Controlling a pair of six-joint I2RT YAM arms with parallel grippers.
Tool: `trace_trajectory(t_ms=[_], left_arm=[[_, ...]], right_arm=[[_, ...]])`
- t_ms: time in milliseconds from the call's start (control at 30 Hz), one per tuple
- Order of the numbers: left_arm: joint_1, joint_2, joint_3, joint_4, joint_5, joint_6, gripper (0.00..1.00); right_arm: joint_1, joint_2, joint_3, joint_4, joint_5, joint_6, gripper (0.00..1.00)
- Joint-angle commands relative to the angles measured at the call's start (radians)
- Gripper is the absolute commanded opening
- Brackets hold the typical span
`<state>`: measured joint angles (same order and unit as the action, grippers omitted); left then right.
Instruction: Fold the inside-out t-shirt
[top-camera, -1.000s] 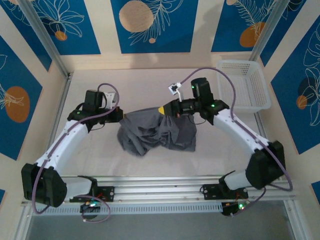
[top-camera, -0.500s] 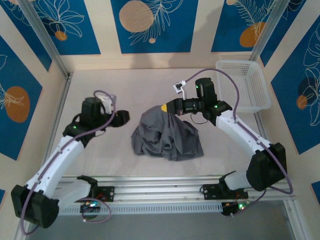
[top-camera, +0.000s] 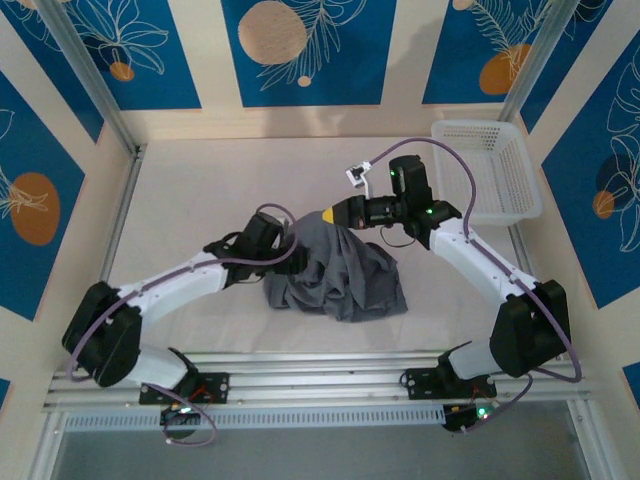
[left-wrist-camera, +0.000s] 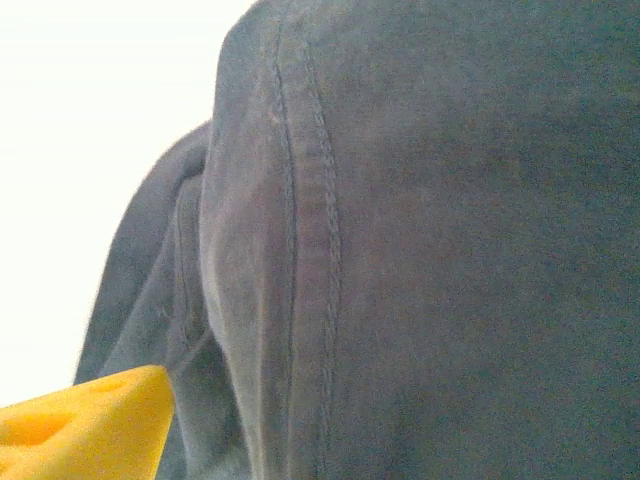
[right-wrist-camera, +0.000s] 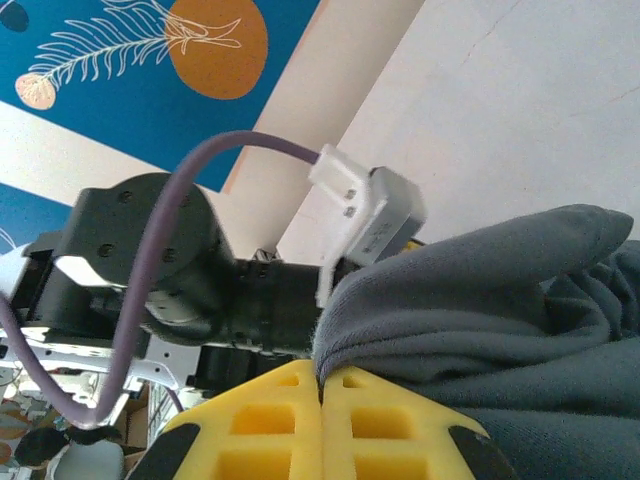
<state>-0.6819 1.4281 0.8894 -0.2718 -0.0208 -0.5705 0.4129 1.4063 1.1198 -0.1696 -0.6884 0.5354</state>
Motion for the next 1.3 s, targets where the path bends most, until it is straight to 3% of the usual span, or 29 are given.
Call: trace_trajectory(t_ms=[0, 33, 67, 167, 233, 333, 400, 567, 700, 867, 933, 1033, 1267], left_arm=[[0.005, 0.014, 0.082, 0.071, -0.003, -0.005, 0.29], [0.016, 0.002, 0.083, 0.090, 0.056, -0.011, 0.00], [0.034, -0.014, 0.076, 0.117, 0.132, -0.022, 0.00], [0.131, -0.073, 0.021, 0.310, 0.518, -0.138, 0.00], [0.174, -0.087, 0.031, 0.394, 0.727, -0.210, 0.00], [0.184, -0.072, 0.148, 0.237, 0.885, -0.146, 0.00], [0.184, -0.084, 0.195, 0.141, 0.897, -0.094, 0.00], [0.203, -0.097, 0.251, -0.002, 0.855, -0.023, 0.00], [0.212, -0.072, 0.265, -0.010, 0.864, -0.027, 0.00], [0.214, -0.043, 0.288, -0.026, 0.875, -0.024, 0.00], [0.214, -0.038, 0.290, -0.028, 0.871, -0.026, 0.00], [0.214, -0.039, 0.286, -0.029, 0.869, -0.032, 0.00], [0.214, -0.050, 0.285, -0.036, 0.854, -0.035, 0.00]], right_arm=[[-0.001, -0.023, 0.039, -0.054, 0.025, 0.011, 0.00], [-0.015, -0.019, 0.043, -0.096, 0.077, 0.016, 0.00], [-0.036, -0.011, 0.041, -0.128, 0.122, 0.018, 0.00], [-0.155, 0.079, 0.028, -0.236, 0.221, 0.004, 0.01], [-0.207, 0.188, 0.044, -0.286, 0.253, -0.092, 0.03], [-0.183, 0.311, 0.148, -0.423, 0.365, -0.194, 0.12], [-0.152, 0.299, 0.177, -0.437, 0.395, -0.200, 0.18], [-0.137, 0.045, 0.046, -0.289, 0.458, -0.134, 0.49], [-0.073, -0.213, -0.122, -0.160, 0.555, -0.187, 0.50], [0.185, -0.442, -0.367, 0.165, 0.738, -0.390, 0.37], [0.267, -0.435, -0.432, 0.302, 0.840, -0.507, 0.38], [0.294, -0.351, -0.449, 0.431, 0.942, -0.575, 0.55], [0.303, -0.124, -0.372, 0.519, 0.807, -0.732, 0.62]])
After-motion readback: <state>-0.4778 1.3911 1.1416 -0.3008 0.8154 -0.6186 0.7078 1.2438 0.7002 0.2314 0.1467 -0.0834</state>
